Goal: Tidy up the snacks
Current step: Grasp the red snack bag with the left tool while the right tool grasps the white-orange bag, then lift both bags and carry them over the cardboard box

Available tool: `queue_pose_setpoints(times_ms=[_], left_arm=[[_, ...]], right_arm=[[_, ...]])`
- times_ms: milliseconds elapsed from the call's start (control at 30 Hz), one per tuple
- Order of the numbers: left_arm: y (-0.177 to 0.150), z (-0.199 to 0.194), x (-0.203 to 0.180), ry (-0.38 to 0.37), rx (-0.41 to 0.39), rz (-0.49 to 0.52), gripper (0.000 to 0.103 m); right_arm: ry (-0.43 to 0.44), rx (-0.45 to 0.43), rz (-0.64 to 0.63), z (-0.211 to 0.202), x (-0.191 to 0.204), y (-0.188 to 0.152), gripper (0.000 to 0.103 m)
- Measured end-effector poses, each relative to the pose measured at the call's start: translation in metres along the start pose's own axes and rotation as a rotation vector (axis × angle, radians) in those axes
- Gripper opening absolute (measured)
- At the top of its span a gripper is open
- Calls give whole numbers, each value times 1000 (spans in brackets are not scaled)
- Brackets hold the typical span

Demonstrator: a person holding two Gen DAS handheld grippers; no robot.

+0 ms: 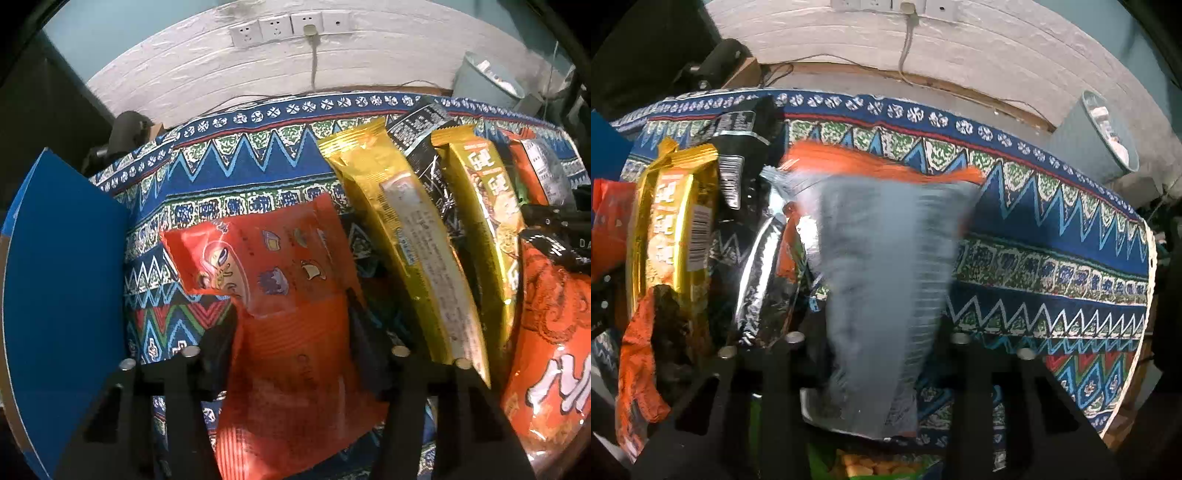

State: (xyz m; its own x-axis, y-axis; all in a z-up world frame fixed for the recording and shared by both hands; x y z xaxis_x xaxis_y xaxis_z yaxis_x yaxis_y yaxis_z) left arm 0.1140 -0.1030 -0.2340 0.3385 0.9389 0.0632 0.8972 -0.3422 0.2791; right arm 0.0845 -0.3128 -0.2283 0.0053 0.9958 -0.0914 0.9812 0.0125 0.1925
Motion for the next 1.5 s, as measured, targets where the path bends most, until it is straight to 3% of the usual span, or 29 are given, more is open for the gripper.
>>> queue_pose_setpoints(times_ms=[100,300,567,1000,1500], left_arm=[[-2,-8,6,-21,-10,-10,40],[-12,-22,19,15,-36,-10,34],[-20,-43,33,44,-88,-12,33],[-18,-110,36,68,-257,18,33],[-30,-174,55,133,-381,33,33]], right_arm=[[-41,-23,-33,-9,0,0,30],[-57,-63,-36,-32,-2,0,30],[-69,-120,-50,-67,5,2,30],[-120,-252,-65,-122,20,2,30],[-30,-342,-128,-173,65,-2,30]])
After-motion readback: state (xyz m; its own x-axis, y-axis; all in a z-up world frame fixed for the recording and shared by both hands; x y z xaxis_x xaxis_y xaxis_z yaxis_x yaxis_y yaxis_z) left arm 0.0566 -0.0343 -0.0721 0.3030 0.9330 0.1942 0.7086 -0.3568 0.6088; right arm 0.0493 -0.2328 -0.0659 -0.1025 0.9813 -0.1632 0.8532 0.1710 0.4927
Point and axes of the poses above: each gripper's, at about its wrist camera, not at the fingertips, and z roughly the way its jaws point, x to its left, y to its top, the point moved 3 cm from there along z, roughly the way its jaws point, and after that the axes turned 3 degrees about -y, right-handed, at the moved point
